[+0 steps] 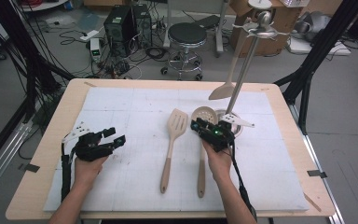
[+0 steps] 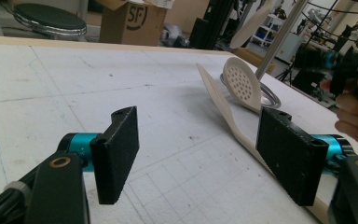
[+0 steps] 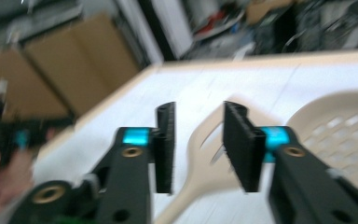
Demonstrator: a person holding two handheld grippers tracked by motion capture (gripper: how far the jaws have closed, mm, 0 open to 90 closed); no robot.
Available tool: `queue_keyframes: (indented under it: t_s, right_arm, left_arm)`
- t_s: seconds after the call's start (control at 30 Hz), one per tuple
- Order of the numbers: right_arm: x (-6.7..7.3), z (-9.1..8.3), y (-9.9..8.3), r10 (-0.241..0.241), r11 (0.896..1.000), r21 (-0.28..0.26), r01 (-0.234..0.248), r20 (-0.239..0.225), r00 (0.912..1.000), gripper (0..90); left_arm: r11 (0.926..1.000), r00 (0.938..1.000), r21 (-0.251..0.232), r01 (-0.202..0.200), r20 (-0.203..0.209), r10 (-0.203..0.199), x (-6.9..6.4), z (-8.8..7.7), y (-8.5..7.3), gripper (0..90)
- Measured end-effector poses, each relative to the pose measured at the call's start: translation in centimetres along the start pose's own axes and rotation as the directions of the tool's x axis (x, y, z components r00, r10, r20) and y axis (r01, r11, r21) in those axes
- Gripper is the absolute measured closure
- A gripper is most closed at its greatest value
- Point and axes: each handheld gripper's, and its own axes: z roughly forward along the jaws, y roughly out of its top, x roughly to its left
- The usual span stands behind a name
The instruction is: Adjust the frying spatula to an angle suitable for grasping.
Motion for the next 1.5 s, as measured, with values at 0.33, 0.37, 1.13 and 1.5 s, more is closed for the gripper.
queue_keyframes:
  t_s: [0.33, 0.37, 1.13, 1.5]
  right_arm:
    - [0.8, 2.6, -2.2, 0.031, 0.936, 0.352, 0.024, -0.149, 0.9883, 89.9]
    - [1.0, 2.8, -2.4, 0.033, 0.928, 0.37, 0.029, -0.161, 0.9865, 89.9]
    - [4.1, 6.1, -4.5, 0.052, 0.728, 0.68, 0.087, -0.182, 0.9818, 90.0]
    - [4.7, 6.5, -4.1, 0.041, 0.691, 0.717, 0.094, -0.169, 0.9848, 90.0]
  left_arm:
    - [1.0, 1.0, 0.002, 0.002, 0.001, -0.003, 0.0, 0.0, 0.0, 30.5]
    - [1.0, 1.0, 0.001, 0.001, 0.001, -0.001, 0.0, 0.0, 0.0, 30.5]
    - [1.0, 1.0, 0.005, 0.001, -0.006, -0.001, 0.0, 0.1, 0.0, 30.5]
    - [1.0, 1.0, 0.001, 0.002, -0.01, -0.002, 0.0, 0.1, 0.0, 30.7]
